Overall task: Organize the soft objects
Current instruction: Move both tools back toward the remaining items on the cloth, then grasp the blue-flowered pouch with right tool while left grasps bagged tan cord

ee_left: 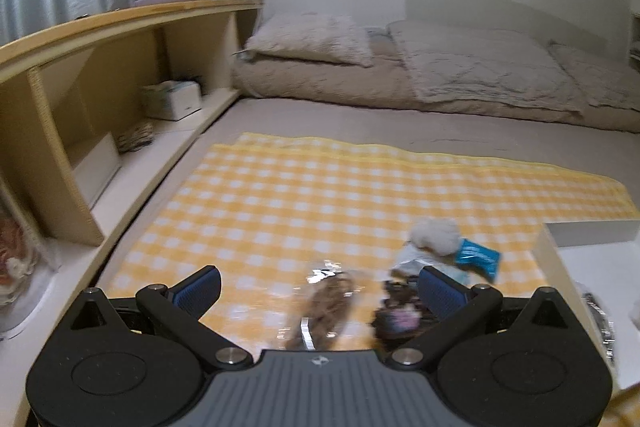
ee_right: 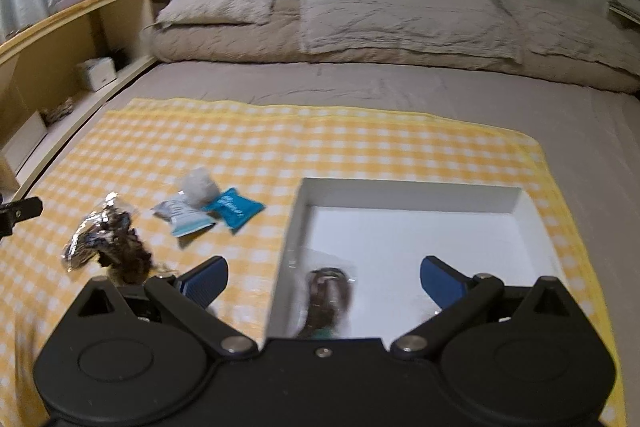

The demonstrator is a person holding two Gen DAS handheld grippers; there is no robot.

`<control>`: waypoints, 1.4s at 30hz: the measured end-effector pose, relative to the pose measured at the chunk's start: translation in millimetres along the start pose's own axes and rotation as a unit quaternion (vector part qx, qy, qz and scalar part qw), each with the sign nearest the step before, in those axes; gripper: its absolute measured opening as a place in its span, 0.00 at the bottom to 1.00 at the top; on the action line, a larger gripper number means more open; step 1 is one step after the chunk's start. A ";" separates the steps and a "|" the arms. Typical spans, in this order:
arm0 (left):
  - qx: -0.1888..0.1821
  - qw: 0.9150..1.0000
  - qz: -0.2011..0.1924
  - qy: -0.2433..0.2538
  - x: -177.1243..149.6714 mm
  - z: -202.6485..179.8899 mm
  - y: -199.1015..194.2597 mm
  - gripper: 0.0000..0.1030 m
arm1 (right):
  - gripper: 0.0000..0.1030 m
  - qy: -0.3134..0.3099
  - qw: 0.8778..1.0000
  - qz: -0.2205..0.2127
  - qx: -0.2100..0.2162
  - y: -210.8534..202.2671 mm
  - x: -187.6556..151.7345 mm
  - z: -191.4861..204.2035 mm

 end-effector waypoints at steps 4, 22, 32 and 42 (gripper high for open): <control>0.024 0.999 0.006 0.022 -4.1 13.8 11.2 1.00 | 1.00 -0.007 1.000 0.010 0.022 7.4 0.9 27.5; -0.019 0.980 0.107 0.167 -47.9 5.0 92.6 1.00 | 1.00 -0.022 0.992 0.096 0.079 65.6 -27.1 120.8; -0.055 0.970 0.136 0.193 -51.5 -17.6 129.6 1.00 | 1.00 -0.025 0.981 0.169 0.087 103.0 -61.2 146.0; -0.066 0.968 0.166 0.175 -61.4 -20.6 151.5 0.92 | 1.00 0.000 0.977 0.204 0.064 136.3 -82.0 151.3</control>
Point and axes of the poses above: each gripper's, at about its wrist camera, not at the fingertips, and y roughly the way its jaws point, z to its left, x to its top, the point moved 9 cm from there along y, roughly the way its jaws point, and after that the axes turned 2 degrees about y, right-handed, at the moved point
